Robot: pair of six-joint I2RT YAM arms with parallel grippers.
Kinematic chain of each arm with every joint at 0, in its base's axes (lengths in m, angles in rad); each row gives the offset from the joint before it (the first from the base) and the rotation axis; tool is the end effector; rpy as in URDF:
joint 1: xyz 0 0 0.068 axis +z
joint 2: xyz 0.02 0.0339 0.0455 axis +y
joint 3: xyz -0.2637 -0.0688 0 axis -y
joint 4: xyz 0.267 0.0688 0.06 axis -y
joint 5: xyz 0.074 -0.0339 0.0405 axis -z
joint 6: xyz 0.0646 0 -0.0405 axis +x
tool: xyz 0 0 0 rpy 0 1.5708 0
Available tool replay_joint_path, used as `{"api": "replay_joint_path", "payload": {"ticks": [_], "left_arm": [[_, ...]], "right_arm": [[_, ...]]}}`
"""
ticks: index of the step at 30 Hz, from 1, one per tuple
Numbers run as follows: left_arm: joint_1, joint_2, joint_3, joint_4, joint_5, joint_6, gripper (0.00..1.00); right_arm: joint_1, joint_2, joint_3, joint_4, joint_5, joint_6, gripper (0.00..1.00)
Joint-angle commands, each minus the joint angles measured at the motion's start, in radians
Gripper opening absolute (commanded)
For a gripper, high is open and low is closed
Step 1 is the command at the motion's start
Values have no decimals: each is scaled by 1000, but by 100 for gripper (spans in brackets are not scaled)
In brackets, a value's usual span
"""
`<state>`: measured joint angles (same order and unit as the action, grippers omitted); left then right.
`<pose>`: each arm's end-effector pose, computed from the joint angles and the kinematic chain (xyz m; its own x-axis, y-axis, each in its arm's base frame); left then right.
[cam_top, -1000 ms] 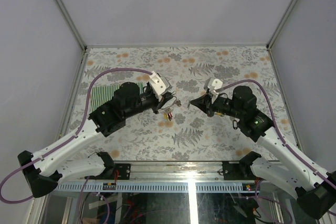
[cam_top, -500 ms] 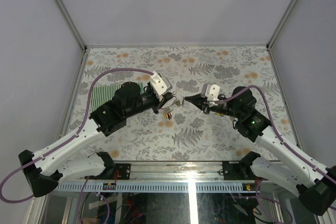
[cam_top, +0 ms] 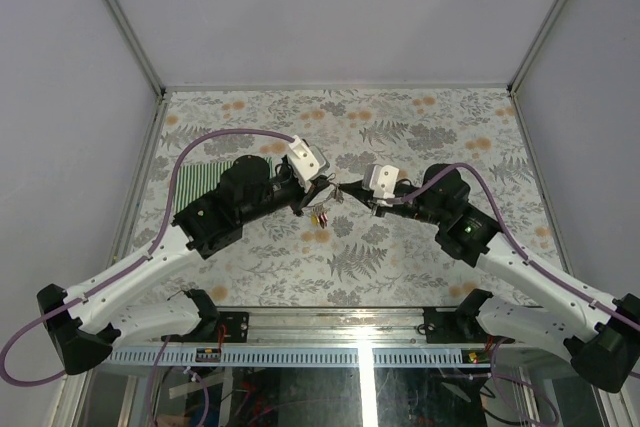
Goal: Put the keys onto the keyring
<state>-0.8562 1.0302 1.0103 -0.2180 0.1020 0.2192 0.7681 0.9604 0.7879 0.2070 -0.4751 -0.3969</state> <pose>0.1830 -0.2209 0.3617 0.0268 0.2993 -0.9538 0.8303 0.5246 0.1879 0.1762 0.2113 0.3474 0.3888 -0.1024 -0.9156 -0.8634 0.3062 -0.4009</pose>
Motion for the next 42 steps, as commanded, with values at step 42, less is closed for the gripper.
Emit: {"api": "replay_joint_path", "payload": {"ticks": [42], "left_arm": [[6, 0, 24, 49, -19, 14, 0]], "right_arm": [[58, 54, 77, 126, 160, 7, 0]]}}
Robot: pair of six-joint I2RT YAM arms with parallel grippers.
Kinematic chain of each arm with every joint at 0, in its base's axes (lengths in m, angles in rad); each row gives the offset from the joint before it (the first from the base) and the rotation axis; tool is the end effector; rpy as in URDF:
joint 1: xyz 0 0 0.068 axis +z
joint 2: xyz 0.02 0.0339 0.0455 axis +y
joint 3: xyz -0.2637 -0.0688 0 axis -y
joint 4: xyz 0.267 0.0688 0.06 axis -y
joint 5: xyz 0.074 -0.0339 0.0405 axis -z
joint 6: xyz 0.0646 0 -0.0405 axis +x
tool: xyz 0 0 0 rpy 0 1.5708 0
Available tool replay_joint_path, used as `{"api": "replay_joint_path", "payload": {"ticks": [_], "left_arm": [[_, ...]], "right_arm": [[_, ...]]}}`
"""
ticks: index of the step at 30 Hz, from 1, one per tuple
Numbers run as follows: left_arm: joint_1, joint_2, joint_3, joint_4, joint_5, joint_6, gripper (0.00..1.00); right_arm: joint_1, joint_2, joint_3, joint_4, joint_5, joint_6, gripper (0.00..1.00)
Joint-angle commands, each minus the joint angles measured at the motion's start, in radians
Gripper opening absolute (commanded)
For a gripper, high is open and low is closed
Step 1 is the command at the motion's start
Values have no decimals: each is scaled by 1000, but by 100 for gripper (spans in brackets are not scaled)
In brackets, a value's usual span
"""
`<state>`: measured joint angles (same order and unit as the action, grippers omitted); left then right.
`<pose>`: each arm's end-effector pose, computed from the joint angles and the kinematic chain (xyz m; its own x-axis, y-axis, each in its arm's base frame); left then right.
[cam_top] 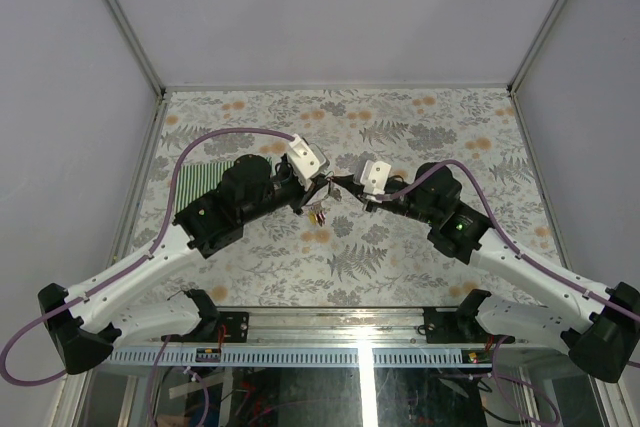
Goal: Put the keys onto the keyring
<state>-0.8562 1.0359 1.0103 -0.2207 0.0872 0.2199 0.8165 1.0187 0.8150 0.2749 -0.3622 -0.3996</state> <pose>0.1846 -0.2214 0.3598 0.0203 0.3082 -0.9511 0.8232 0.5347 0.1908 0.1815 0.2266 0.3523 0.4042 -0.1012 -0.9091 -0.8318 0.3728 -0.4113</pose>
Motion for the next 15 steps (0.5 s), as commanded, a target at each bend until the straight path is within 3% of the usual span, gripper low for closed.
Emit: {"api": "replay_joint_path", "payload": {"ticks": [1, 15], "left_arm": [[5, -6, 24, 52, -4, 13, 0], [6, -8, 22, 49, 5, 21, 0]], "right_arm": [[10, -4, 52, 58, 54, 11, 0], [10, -13, 60, 42, 107, 1, 0]]}}
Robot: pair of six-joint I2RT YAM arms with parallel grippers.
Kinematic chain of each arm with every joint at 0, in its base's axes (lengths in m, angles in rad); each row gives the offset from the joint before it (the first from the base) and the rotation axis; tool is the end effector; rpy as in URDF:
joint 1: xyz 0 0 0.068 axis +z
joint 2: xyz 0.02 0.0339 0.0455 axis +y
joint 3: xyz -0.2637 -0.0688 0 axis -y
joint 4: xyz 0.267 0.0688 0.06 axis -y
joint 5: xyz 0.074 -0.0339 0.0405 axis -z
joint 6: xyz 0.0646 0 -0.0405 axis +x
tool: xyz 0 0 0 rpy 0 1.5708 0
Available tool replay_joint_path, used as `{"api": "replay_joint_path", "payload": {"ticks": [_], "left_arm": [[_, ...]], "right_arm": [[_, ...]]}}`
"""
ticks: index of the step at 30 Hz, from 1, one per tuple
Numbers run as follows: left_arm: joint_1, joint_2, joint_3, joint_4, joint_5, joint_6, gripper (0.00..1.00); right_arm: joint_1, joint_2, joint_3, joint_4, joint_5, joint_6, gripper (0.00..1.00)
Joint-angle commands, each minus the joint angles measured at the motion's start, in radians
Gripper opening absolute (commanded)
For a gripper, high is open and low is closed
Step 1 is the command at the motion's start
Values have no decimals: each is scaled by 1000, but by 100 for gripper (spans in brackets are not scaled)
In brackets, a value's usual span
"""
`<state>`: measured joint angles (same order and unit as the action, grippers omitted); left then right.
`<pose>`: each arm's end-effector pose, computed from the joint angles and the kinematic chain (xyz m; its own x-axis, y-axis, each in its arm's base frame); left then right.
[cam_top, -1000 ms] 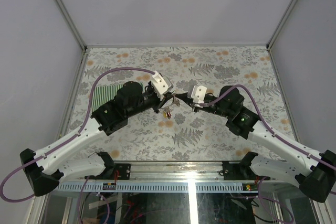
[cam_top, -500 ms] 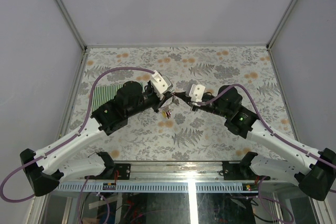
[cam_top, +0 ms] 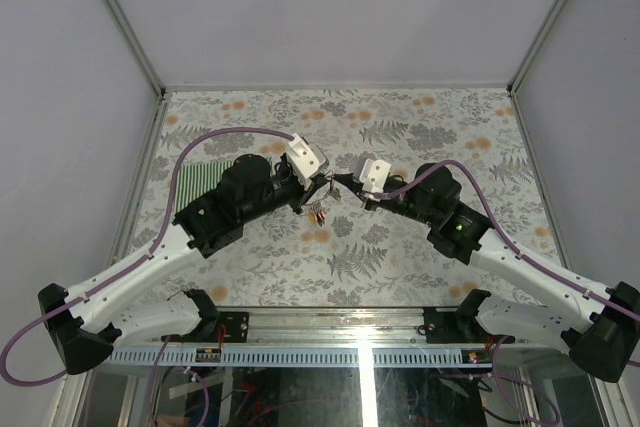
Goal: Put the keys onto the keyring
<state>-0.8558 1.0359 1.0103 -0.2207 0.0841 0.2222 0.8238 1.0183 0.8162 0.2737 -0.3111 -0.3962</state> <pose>0.1849 -0.2212 0.3598 0.0217 0.3100 -0.9505 0.8213 0.5367 0.1937 0.1828 0.2265 0.3528 0.3945 -0.1147 -0.9117 -0.8170 0.4103 -0.4051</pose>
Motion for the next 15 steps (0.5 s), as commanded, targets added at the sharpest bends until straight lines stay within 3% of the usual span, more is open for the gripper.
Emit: {"api": "replay_joint_path", "payload": {"ticks": [1, 15], "left_arm": [[6, -9, 22, 48, 7, 21, 0], [5, -9, 22, 38, 7, 26, 0]], "right_arm": [[3, -14, 59, 42, 58, -2, 0], [2, -35, 67, 13, 89, -13, 0]]}}
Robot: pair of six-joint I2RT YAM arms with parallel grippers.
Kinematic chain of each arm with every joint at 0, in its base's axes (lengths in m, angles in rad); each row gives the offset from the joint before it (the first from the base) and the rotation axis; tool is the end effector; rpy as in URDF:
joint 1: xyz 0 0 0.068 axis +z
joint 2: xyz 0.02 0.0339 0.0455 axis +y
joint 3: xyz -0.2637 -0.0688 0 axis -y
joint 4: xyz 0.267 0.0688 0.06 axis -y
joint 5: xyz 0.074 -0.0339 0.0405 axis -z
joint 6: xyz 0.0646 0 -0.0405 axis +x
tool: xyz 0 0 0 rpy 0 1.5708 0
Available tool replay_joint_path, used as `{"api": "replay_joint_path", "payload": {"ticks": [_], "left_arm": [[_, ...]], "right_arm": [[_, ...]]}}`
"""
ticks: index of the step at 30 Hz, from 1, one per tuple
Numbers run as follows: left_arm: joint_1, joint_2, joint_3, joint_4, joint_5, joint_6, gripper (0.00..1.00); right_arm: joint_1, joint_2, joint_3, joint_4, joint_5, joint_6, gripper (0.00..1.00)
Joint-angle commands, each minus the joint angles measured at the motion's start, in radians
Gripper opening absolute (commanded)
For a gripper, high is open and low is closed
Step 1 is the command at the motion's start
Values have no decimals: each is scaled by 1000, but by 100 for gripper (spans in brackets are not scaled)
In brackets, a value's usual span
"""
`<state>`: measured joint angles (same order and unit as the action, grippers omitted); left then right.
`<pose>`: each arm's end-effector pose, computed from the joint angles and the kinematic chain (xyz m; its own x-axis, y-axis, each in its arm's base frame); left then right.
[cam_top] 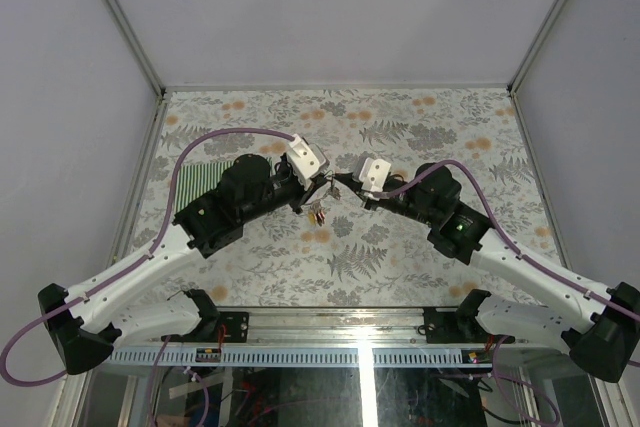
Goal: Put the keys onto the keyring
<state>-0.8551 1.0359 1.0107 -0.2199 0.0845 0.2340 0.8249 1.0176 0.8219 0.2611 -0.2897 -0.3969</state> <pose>0.1850 -0.2211 0.3600 0.0319 0.3154 -0.9484 0.8206 0.5334 0.2050 0.1837 0.2260 0.3537 0.3878 -0.1262 -0.9131 -0.8104 0.4253 -0.4030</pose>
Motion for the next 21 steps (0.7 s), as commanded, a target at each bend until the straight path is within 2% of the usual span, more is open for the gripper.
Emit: {"api": "replay_joint_path", "payload": {"ticks": [1, 15, 21], "left_arm": [[5, -9, 23, 37, 7, 17, 0], [5, -1, 31, -5, 79, 59, 0], [5, -9, 27, -13, 154, 78, 0]], "right_arm": [[2, -35, 63, 25, 71, -13, 0], [1, -38, 87, -35, 106, -13, 0], [2, -43, 84, -66, 93, -28, 0]]}}
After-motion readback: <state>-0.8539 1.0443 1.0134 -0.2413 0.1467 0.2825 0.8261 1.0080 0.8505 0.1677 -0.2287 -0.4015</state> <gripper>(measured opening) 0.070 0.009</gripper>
